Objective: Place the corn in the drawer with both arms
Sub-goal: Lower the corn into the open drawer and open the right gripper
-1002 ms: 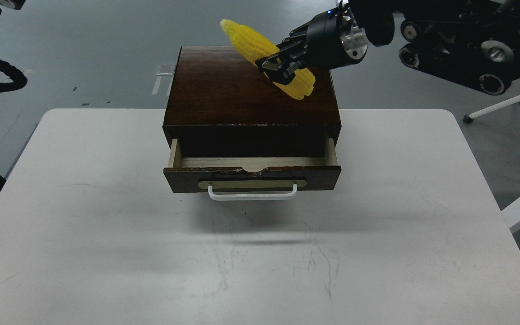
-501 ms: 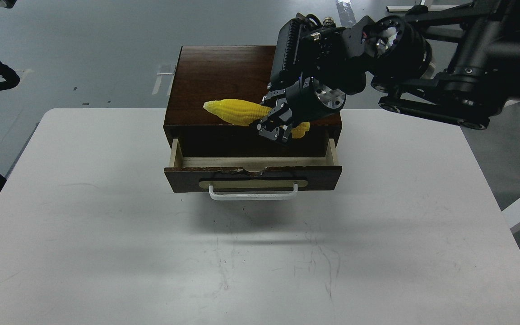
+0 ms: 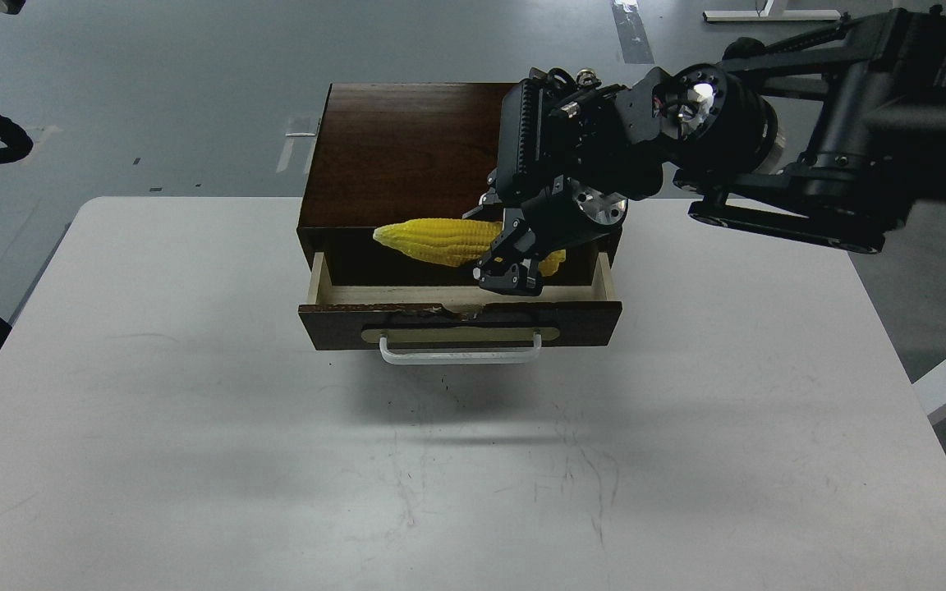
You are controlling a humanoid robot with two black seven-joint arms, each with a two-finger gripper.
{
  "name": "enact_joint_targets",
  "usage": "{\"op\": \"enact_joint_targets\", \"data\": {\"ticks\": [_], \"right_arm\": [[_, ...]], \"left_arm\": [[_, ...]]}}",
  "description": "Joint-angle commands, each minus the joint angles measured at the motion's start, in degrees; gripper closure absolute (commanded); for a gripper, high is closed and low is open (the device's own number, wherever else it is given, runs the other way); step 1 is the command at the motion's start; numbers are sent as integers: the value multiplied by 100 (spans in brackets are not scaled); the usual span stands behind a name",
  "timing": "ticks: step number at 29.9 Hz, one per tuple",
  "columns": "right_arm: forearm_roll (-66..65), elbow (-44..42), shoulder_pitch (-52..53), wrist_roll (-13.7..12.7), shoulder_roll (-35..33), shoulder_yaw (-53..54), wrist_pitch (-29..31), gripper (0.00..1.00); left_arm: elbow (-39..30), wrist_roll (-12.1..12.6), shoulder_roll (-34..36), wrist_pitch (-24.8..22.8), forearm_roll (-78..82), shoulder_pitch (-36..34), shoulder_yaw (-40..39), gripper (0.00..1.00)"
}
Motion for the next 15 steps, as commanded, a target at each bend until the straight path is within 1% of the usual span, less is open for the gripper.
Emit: {"op": "enact_joint_targets", "data": {"ticks": [1,5,6,7,8,11,15], "right_arm": [[22,-11,8,-6,16,40,-3,23],[74,-46,17,3,-1,251,-3,14],[231,-107,-1,3,-19,478,-3,7],[389,-159,-10,-5,-28,628,6,4],[852,-282,-62,-23,-28,934,58,1],[2258,-878,-98,-58,7,1358,76,0],[3421,-1328,-115,-58,-36,1534,41,0]], "left_arm": [[0,-21,-11,0,-9,-3,-9,2],[0,-21,6,0,-9,-3,-9,2],[0,-21,6,0,-9,-12,-18,2],[0,-21,6,0,-9,-12,-26,2],[0,-21,6,0,-9,-12,-35,2],[0,-21,-2,0,-9,-12,-53,2],[0,-21,-20,0,-9,-12,-62,2]]}}
